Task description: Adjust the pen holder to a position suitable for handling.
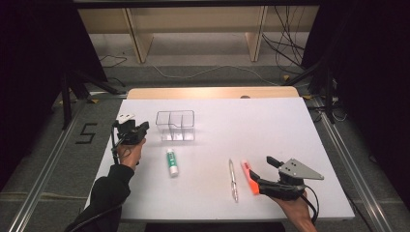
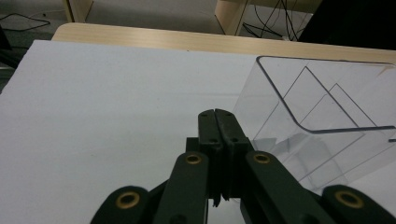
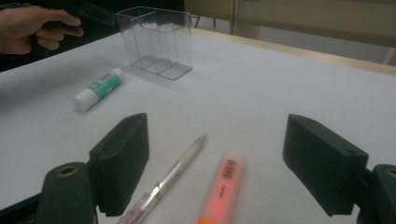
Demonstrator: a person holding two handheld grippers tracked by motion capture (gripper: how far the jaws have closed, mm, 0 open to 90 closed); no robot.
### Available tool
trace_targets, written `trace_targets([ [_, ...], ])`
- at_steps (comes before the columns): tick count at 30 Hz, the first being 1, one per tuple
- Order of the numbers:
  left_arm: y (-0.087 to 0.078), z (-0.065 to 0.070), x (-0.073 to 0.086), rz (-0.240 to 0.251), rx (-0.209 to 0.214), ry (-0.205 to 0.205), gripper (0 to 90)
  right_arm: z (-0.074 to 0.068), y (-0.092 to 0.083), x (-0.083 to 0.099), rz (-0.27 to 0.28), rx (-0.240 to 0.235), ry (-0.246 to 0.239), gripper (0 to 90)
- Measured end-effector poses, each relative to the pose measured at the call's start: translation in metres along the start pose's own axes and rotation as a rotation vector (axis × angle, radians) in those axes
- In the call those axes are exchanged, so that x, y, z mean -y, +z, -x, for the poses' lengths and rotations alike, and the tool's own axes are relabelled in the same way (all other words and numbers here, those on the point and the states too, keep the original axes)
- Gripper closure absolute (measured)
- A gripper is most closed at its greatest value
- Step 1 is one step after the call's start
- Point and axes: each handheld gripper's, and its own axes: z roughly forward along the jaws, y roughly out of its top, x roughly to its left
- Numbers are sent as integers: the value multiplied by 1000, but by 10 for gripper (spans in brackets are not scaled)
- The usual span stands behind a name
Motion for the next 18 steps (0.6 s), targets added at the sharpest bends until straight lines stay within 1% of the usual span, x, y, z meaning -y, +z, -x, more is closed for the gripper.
trace_targets([
  [2,1,0,0,1,2,-1,891,0,0,0,0,1,1,238],
  [3,2,0,-1,-6,2,10,892,0,0,0,-1,1,1,238],
  [5,4,1,-1,-9,1,12,892,0,0,0,-1,1,1,238],
  [8,8,0,-1,-17,0,1,892,0,1,0,-2,1,4,239],
  [10,10,0,-1,-16,10,-14,892,0,1,0,-6,2,3,239],
  [13,11,2,0,-23,20,-19,892,0,1,0,-1,0,-2,240],
  [16,13,5,1,-32,31,-25,892,0,1,0,-5,4,4,241],
  [18,14,8,1,-41,36,-18,892,0,1,0,-4,2,5,241],
])
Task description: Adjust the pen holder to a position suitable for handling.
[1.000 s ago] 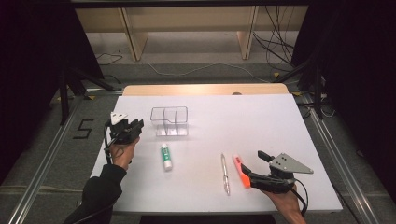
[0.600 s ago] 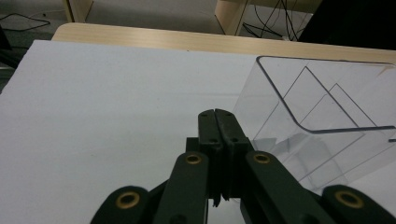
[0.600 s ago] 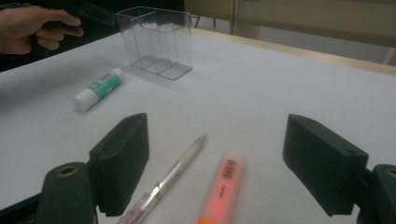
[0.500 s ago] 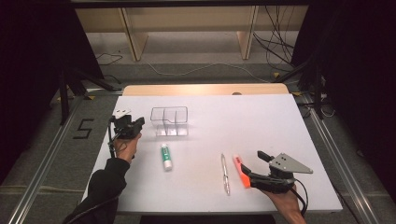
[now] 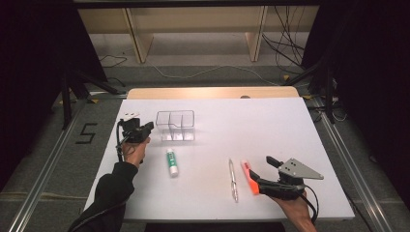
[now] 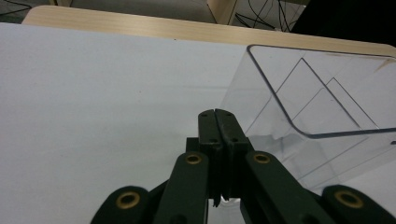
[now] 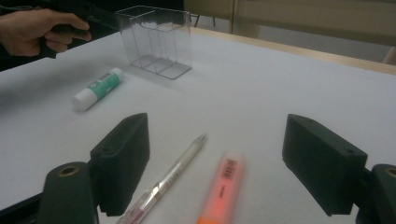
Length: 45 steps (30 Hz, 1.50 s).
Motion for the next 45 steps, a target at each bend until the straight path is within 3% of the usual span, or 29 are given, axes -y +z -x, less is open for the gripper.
trace_targets([
  [5,3,7,-2,-21,7,17,893,0,0,0,-2,-3,-5,244],
  [9,5,7,-3,-23,14,-10,893,0,0,0,-4,-2,-5,244],
  [30,25,29,-9,-35,23,4,893,-1,0,0,-10,-5,-3,245],
  [45,39,53,-14,-50,51,44,894,0,0,0,-8,-4,-6,246],
])
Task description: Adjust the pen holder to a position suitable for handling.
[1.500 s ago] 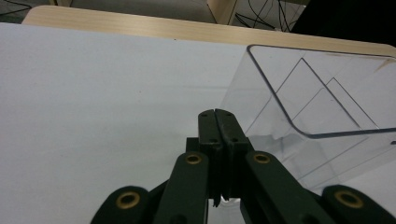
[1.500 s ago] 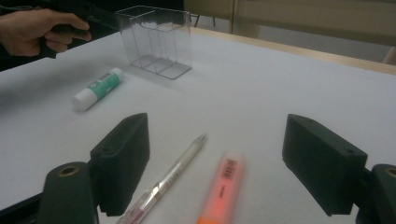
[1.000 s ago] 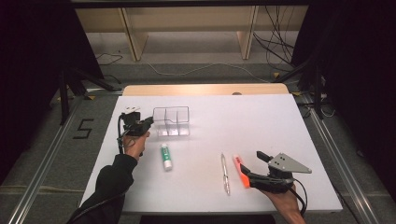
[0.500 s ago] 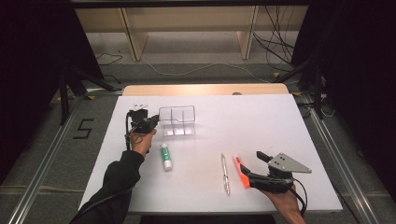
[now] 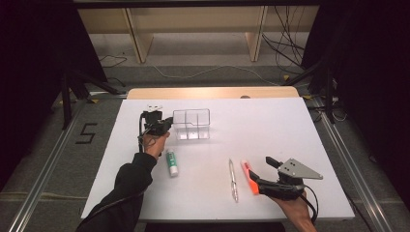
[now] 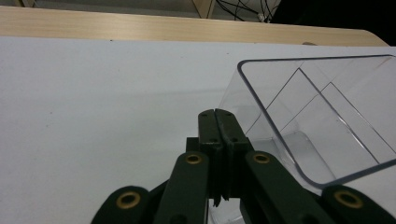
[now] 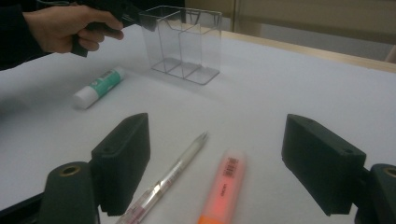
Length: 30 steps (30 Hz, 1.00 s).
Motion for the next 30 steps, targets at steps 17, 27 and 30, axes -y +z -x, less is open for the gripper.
trace_targets([
  [17,12,25,-5,-13,32,29,893,0,0,0,-1,-1,3,246],
  [27,17,35,-6,-19,46,37,893,0,0,0,1,-1,2,246],
  [30,19,36,-6,-24,46,37,893,0,0,0,4,-2,3,246],
])
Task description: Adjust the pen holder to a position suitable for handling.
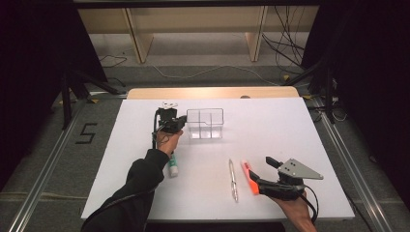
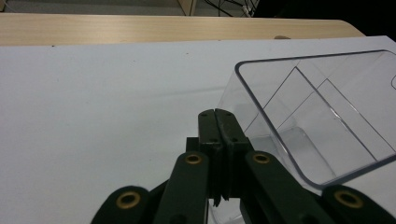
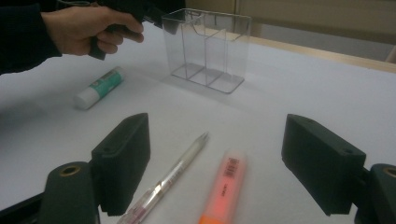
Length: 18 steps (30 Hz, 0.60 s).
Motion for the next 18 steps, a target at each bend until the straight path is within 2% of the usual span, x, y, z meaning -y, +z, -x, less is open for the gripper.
trace_targets([
  [2,1,2,0,1,5,-12,893,0,0,0,1,0,1,246],
  [7,5,8,-1,0,10,-4,893,0,0,0,-2,0,-2,247],
  [8,6,9,-2,-8,12,8,893,0,0,0,-2,1,-3,246],
  [11,8,12,-2,1,17,-2,893,0,0,0,0,0,0,246],
  [13,8,13,-2,-1,16,6,893,0,-1,0,0,0,0,247],
  [18,10,14,-3,-2,15,-10,893,0,-1,0,-2,0,-2,247],
])
